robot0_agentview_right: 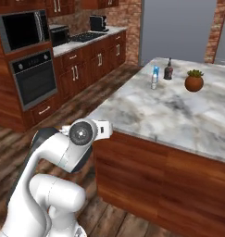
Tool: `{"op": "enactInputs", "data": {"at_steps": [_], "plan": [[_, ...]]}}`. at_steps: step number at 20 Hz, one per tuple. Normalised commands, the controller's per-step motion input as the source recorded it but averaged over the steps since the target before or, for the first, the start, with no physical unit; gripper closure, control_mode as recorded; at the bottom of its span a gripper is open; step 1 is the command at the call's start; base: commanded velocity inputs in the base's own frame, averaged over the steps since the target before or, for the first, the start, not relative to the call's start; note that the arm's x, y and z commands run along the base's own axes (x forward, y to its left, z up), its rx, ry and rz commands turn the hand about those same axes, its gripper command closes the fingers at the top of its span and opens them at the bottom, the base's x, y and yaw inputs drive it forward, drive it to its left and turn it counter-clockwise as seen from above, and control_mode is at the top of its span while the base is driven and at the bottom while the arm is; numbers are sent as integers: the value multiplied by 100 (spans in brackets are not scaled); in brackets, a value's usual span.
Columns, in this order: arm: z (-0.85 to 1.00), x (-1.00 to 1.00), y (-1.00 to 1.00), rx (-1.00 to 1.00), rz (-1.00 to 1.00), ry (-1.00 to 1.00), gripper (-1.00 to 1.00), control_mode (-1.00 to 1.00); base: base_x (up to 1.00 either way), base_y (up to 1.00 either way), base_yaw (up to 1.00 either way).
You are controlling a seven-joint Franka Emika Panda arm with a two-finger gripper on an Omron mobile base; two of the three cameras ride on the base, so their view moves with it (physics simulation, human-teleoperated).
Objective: Move the drinks to the dining counter.
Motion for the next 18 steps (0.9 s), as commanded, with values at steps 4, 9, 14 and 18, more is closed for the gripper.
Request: {"op": "enactInputs", "data": {"at_steps": [4,9,14,18], "plan": [[0,0,0,0,0,0,-100,100,9,100,-6],[0,0,0,0,0,0,-100,100,12,100,-7],[0,0,0,0,0,0,-100,100,17,100,-7],[0,0,0,0,0,0,-100,100,40,87,-24]]}}
